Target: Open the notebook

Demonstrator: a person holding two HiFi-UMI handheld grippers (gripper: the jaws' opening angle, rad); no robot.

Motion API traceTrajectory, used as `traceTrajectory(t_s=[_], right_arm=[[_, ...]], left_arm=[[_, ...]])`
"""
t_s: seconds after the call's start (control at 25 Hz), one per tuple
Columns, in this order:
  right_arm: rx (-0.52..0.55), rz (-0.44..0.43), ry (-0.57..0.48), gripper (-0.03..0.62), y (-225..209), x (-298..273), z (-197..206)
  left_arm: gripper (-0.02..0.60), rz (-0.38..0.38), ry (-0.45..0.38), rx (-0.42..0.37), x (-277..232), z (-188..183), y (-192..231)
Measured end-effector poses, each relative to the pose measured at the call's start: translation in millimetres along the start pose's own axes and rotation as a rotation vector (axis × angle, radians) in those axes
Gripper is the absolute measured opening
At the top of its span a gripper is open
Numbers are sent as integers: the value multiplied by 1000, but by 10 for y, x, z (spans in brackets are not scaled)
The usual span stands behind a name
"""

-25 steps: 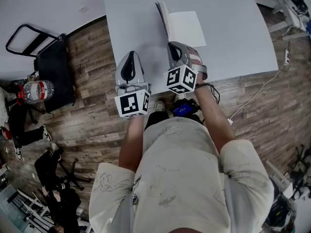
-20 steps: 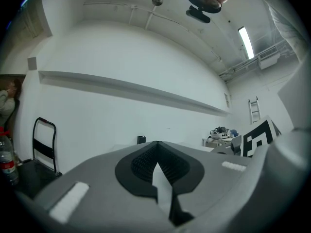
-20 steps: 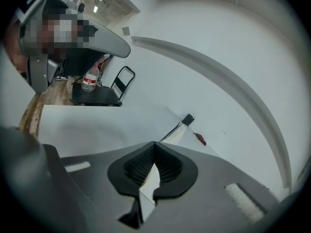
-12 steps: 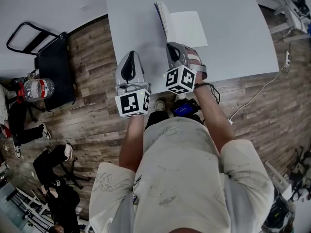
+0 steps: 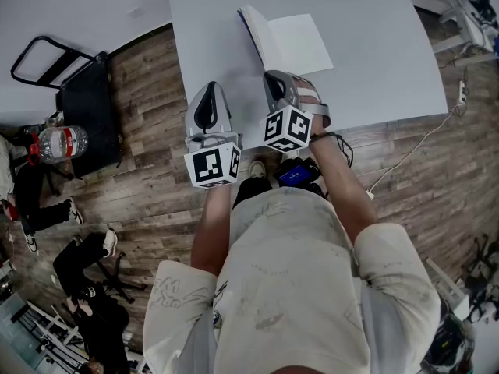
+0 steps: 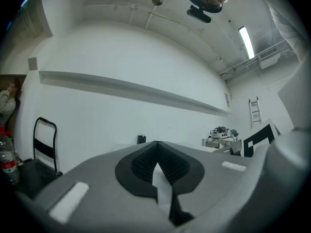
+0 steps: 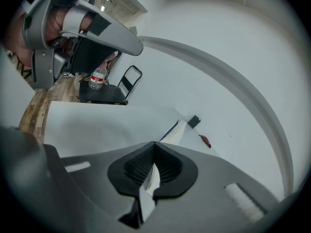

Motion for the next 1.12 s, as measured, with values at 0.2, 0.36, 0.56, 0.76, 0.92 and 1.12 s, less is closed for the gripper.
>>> traceTrajectory(t_s=[0.2,0.36,0.56,0.76,0.92,1.12], right_arm=[[17,-23,9,5,75,-7,21],[26,-41,18,5,186,-45,80],[36,-64,36,5,231,-63,108],[52,-104,65,5,450,-156,221],[63,-132,92,5,563,-220,365],[64,-154,118,5,659,-243,494]], left_arm=[[17,4,1,2,-12,-18,-25],[17,4,4,-6,-7,23,-27],[17,5,10,-3,-27,-5,-22],[17,8,8,2,-17,72,8],[17,7,12,-1,-37,107,-6],[17,3,18,3,-22,134,-19]])
Point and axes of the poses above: the fingertips, and each gripper's own axes: x backward along the fingers, y to its left, z out of its underside, the point moved 1 cm from there along x, backward along the fingers, and after that the axes turned 4 degrees about y, right-handed, at the moved point
